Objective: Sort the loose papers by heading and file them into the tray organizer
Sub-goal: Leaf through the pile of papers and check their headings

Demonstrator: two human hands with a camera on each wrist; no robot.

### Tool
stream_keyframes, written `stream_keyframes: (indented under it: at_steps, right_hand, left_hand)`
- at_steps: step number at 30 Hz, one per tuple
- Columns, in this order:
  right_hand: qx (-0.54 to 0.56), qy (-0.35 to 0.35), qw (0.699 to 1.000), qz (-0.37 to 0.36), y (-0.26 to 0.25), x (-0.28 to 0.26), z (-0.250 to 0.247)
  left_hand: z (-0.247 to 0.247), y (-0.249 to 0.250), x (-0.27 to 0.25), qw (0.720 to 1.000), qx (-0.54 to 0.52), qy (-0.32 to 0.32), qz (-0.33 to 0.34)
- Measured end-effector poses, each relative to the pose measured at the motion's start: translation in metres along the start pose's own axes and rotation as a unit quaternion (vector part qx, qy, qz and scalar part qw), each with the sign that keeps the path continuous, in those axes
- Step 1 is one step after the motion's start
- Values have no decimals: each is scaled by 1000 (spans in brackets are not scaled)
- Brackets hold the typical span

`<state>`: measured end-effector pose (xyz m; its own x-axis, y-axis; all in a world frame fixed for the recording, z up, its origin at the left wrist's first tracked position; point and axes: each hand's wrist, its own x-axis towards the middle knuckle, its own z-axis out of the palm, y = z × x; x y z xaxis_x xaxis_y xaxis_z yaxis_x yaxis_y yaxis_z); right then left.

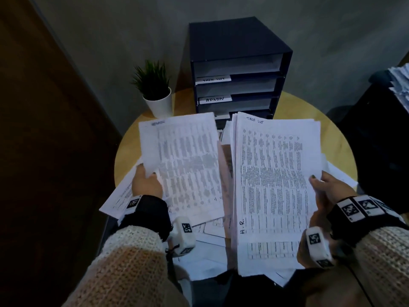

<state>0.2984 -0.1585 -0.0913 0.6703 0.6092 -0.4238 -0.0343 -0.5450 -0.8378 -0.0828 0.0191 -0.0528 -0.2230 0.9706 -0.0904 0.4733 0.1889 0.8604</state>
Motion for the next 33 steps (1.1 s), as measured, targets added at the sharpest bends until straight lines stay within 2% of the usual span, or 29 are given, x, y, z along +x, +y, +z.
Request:
stream_keyframes:
  at_steps: [3, 6, 12, 14, 19, 24, 28, 33]
  right_hand:
    - [-3, -13, 1000, -6, 0, 0, 6]
    - [-58, -13, 998, -8, -8, -5, 16]
    - [-213, -30, 976, 19, -14, -6, 15]
    - [-239, -23, 971, 21, -18, -11, 16]
    - [-261, -5, 965, 28, -25, -18, 21]
    - [-266, -11, 963, 26, -27, -19, 23]
    - [-265, -17, 964, 25, -25, -17, 23]
    - [-259, -17, 965, 22, -24, -17, 24]
  left_hand:
    - [25, 4, -13, 996, 44, -81, 18]
    - [50, 14, -35, 988, 55, -142, 17]
    - [84, 24, -56, 979, 43, -201, 5]
    - [89, 26, -58, 977, 31, -209, -3]
    - [89, 37, -57, 955, 24, -296, -21]
    - [94, 39, -69, 951, 51, -305, 21]
    - [86, 46, -66, 954, -58, -295, 14]
    - [87, 47, -87, 964, -85, -243, 62]
